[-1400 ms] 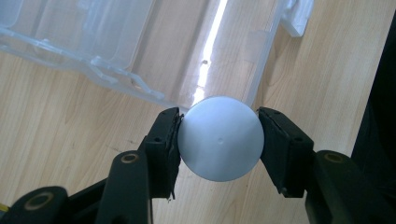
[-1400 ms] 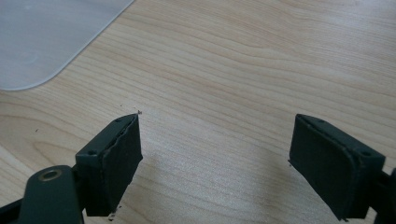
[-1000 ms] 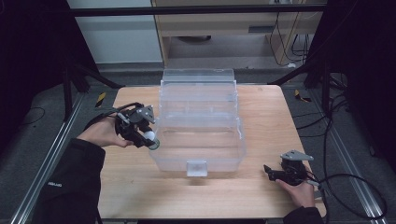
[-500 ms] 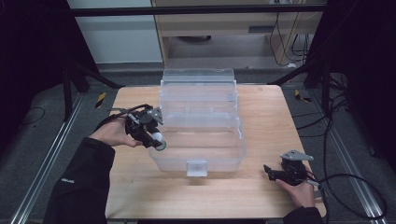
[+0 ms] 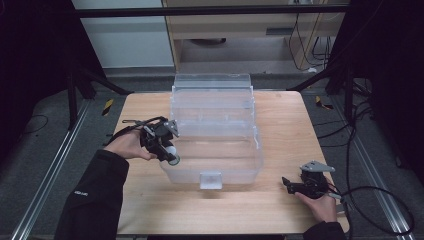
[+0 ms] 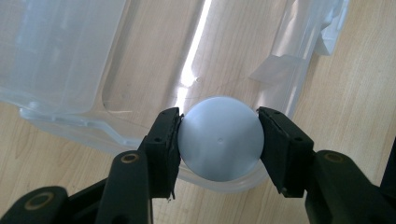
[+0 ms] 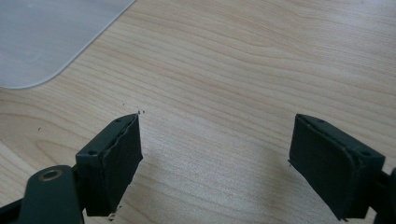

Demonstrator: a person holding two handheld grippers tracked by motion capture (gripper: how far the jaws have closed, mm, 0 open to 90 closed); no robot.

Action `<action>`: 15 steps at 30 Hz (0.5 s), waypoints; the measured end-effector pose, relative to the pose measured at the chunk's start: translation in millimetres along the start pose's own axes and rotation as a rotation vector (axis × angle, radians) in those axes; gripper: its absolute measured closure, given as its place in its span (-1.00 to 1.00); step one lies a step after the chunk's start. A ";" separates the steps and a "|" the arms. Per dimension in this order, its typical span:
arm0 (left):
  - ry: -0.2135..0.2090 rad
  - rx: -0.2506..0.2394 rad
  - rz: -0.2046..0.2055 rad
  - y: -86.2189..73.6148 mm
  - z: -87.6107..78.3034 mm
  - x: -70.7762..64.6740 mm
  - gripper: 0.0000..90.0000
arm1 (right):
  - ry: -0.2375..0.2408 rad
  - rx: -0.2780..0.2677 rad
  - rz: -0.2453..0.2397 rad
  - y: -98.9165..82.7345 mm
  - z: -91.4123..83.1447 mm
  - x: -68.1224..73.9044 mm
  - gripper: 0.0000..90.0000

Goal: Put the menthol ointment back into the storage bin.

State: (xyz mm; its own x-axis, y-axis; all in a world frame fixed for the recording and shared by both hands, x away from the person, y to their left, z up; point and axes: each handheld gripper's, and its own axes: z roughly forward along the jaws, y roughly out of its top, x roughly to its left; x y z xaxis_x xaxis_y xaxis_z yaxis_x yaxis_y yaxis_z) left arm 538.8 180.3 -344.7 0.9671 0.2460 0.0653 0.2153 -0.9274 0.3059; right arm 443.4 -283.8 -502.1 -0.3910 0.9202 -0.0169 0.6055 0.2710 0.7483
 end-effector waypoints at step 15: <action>-0.015 0.031 -0.014 -6.3 17.2 1.5 0.12 | 0.006 0.003 0.000 -0.4 0.3 0.8 -0.61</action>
State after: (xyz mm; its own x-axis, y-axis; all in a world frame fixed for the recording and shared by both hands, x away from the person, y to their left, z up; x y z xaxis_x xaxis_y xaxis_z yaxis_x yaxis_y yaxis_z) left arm 541.2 181.6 -362.9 0.9659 0.2548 0.0470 0.2324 -0.9322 0.2773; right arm 443.1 -283.1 -502.6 -0.3952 0.9185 -0.0134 0.6077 0.2723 0.7460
